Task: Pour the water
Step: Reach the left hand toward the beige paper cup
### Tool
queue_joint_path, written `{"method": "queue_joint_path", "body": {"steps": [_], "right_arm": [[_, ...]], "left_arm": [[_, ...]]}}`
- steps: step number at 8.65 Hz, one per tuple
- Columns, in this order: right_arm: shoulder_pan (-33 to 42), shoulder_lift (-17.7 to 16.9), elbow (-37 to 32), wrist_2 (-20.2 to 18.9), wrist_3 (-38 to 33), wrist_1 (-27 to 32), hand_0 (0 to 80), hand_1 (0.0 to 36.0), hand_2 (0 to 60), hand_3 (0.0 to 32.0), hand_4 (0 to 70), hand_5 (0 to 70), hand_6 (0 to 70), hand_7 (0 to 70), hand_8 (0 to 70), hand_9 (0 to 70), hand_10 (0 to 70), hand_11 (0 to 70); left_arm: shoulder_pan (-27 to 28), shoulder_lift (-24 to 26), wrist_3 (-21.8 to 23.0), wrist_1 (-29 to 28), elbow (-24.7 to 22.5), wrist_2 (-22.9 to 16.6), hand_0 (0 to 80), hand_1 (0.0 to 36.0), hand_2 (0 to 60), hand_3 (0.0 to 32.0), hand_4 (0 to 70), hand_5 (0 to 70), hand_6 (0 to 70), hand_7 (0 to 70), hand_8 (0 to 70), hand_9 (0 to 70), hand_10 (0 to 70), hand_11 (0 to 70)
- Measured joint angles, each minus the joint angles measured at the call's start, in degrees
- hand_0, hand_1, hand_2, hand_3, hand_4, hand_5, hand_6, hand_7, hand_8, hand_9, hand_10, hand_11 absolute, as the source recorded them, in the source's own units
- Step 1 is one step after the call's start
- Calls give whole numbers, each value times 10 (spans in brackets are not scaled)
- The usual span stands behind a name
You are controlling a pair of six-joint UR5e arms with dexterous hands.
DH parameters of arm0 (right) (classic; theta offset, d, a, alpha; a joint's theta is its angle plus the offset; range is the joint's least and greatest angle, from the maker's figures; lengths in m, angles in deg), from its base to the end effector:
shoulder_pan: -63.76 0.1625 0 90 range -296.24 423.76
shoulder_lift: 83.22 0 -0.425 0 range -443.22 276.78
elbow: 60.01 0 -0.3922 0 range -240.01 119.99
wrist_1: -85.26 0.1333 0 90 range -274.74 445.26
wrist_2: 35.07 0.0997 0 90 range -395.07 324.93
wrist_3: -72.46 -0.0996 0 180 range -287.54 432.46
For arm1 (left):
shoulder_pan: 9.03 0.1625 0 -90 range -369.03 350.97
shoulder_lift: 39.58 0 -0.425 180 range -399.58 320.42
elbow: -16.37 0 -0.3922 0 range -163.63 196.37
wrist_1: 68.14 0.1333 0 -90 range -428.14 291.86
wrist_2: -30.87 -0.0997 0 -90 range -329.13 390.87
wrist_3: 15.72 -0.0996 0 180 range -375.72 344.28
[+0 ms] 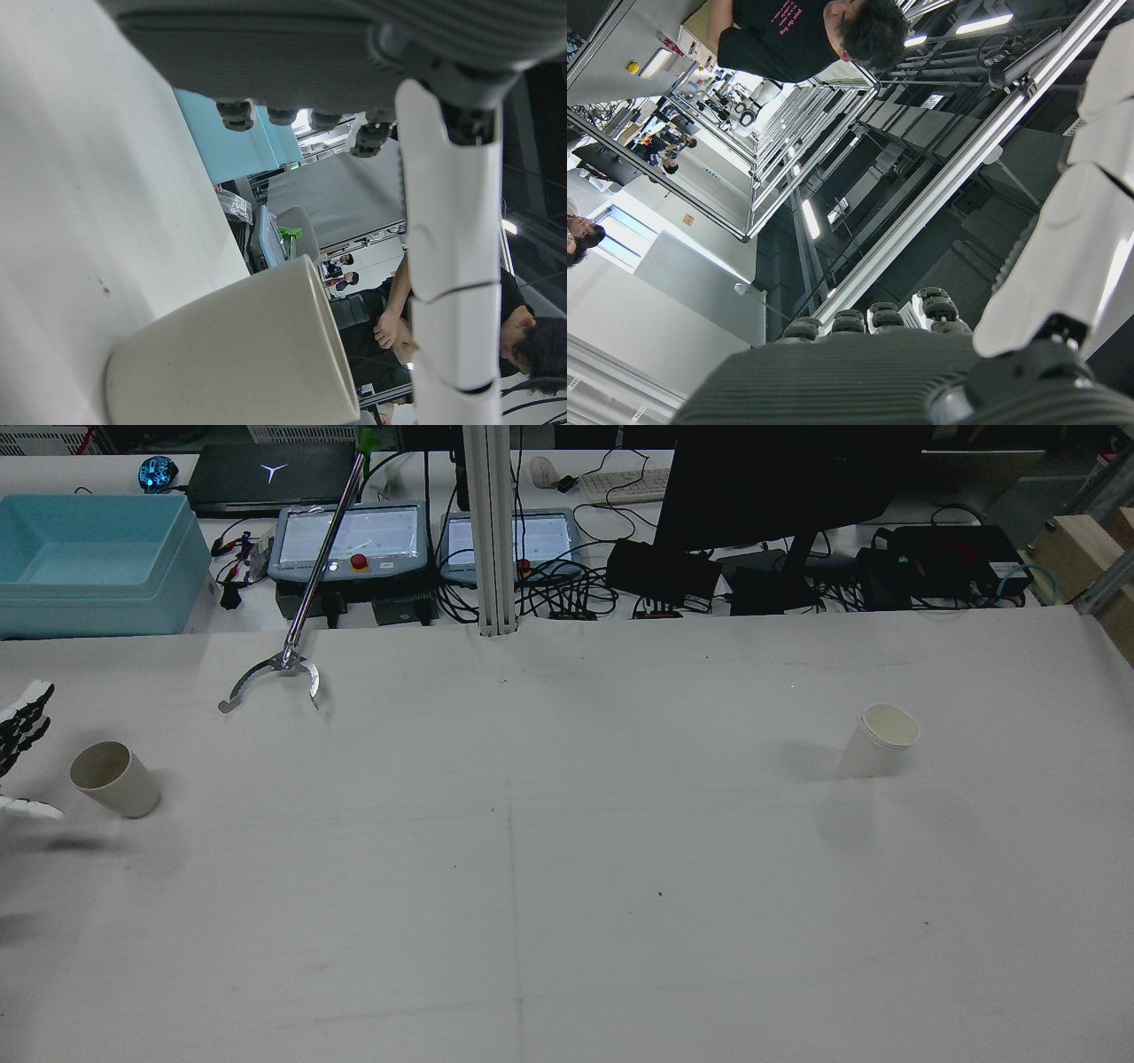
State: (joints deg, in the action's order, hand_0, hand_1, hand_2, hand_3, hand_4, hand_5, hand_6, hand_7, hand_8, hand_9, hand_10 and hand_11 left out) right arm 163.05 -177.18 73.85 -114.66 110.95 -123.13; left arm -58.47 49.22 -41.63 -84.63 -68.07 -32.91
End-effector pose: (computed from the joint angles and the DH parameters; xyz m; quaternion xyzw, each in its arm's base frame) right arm 0.2119 -0.3579 0.4131 0.3648 -0.6819 0.6274 0.0908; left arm 0.1810 -0.4841 0.7167 0.0501 0.7572 -0.6201 0.1990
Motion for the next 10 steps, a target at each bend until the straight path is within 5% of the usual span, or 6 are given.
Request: {"method": "queue_joint_path", "body": {"steps": [10], "right_arm": [[-2, 0, 3, 4, 0, -1, 460, 121, 110, 0, 78, 0, 41, 60, 3, 28, 0, 5]], "left_arm": [[22, 13, -21, -49, 53, 4, 679, 206, 0, 50, 137, 34, 0, 17, 0, 0, 13, 49]]}}
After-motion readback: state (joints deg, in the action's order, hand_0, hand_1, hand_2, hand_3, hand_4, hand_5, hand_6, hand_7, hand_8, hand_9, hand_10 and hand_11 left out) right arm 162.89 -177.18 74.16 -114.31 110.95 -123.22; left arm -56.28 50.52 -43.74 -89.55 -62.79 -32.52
